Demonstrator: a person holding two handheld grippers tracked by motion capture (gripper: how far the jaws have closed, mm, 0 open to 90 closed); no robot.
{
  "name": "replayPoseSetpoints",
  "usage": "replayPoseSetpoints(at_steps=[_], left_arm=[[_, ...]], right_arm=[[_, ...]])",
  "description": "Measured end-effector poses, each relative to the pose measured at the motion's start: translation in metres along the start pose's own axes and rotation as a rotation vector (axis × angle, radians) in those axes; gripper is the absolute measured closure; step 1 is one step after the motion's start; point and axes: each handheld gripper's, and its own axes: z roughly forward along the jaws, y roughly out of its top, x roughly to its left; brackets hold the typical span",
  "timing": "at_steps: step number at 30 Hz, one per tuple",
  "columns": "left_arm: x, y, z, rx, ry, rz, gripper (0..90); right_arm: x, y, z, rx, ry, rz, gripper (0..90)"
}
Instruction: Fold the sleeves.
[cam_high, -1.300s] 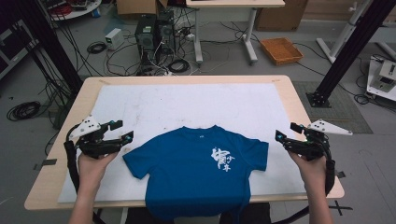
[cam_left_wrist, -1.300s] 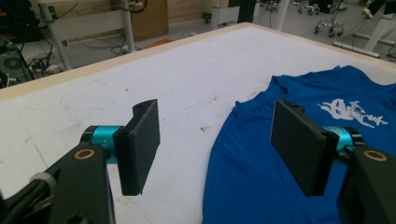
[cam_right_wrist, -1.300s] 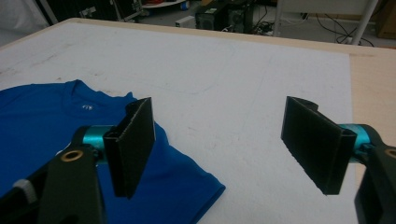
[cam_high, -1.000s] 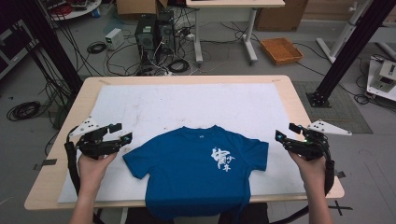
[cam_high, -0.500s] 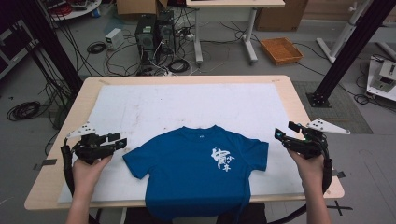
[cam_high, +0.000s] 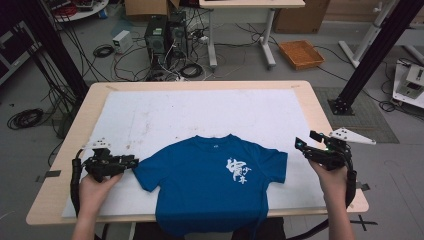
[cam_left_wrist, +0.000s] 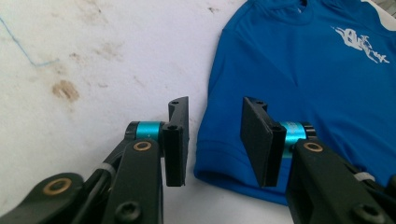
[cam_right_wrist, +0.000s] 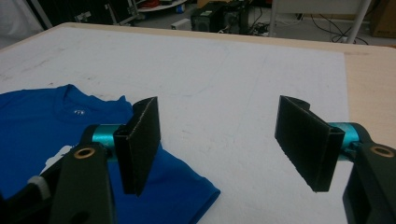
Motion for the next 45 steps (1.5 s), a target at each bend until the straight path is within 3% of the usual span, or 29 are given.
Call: replayPoseSetpoints(at_steps=[7, 14, 19, 24, 27, 32, 33, 34, 40, 45], left_arm=[[0.003, -0.005, 0.002, 0.054, 0.013, -0.042, 66.3], [0.000, -0.006, 0.005, 0.069, 0.008, -0.020, 83.3], [-0.001, -0.004, 0.001, 0.034, -0.039, -0.032, 87.5], [-0.009, 0.004, 0.000, -0.010, -0.089, -0.070, 87.5], [-0.021, 0.013, 0.003, -0.049, -0.143, -0.091, 87.5], [-0.049, 0.030, 0.019, -0.073, -0.216, -0.069, 87.6], [-0.049, 0.030, 0.019, -0.073, -0.216, -0.069, 87.6], [-0.063, 0.037, 0.029, -0.070, -0.249, -0.059, 87.6], [-0.101, 0.049, 0.068, -0.063, -0.341, -0.072, 87.6], [-0.121, 0.050, 0.097, -0.019, -0.340, -0.067, 87.5]], right_arm=[[-0.001, 0.000, -0.001, -0.003, -0.002, 0.000, 31.1], [-0.002, 0.000, 0.000, -0.003, -0.002, 0.002, 31.1], [-0.001, 0.001, 0.000, -0.005, -0.003, -0.001, 31.1], [-0.001, 0.001, 0.000, -0.007, -0.002, 0.004, 31.1], [-0.001, 0.002, -0.001, -0.013, 0.000, 0.004, 31.1], [-0.001, 0.004, -0.004, -0.023, 0.002, 0.006, 31.0], [-0.001, 0.004, -0.004, -0.026, 0.001, 0.007, 31.0], [-0.001, 0.004, -0.005, -0.028, 0.001, 0.007, 31.1], [-0.002, 0.004, -0.007, -0.033, 0.000, 0.015, 31.0], [-0.005, 0.003, -0.007, -0.037, -0.003, 0.016, 31.0]])
